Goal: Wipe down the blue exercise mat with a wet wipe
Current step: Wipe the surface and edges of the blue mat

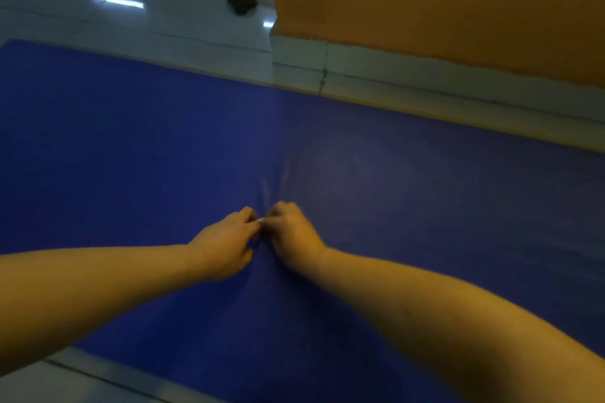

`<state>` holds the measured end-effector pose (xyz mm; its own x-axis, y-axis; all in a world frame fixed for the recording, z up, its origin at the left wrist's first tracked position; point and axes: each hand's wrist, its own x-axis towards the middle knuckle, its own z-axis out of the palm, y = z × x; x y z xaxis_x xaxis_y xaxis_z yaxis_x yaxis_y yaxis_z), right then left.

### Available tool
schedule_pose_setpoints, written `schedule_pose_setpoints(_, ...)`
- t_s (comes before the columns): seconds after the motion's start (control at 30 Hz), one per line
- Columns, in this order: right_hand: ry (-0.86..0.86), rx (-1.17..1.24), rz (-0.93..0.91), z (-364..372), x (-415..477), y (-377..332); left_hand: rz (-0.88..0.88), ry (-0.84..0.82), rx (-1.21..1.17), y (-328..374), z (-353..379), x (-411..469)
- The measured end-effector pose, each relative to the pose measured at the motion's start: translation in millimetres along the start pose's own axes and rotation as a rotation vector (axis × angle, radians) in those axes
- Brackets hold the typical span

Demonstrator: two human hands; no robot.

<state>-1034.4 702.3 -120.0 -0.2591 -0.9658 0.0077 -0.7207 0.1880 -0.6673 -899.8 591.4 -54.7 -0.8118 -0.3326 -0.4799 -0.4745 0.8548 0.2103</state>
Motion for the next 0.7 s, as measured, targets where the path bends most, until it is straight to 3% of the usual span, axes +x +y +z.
schedule_pose_setpoints(0.2, -0.084, -0.096, -0.128, -5.8, -34.1, 8.7, 0.031, -0.066, 0.081, 21.4, -1.4, -4.5)
schedule_pose_setpoints(0.33, 0.051, -0.199, 0.117, -69.7, -49.4, 60.6, 0.075, -0.129, 0.127, 48.0, -0.2, 4.5)
schedule_pose_setpoints(0.47, 0.344, -0.257, 0.530, -136.6, -102.6, 130.8, 0.148, -0.207, 0.166, 78.3, -2.0, 18.9)
schedule_pose_setpoints(0.57, 0.406, -0.230, 0.723, -130.9, -126.2, 128.1, 0.171, -0.254, 0.205, 98.2, 0.1, 25.0)
schedule_pose_setpoints(0.7, 0.291, -0.094, 0.501, -72.6, -133.8, 68.6, 0.221, -0.263, 0.229, 127.3, 6.2, 32.9)
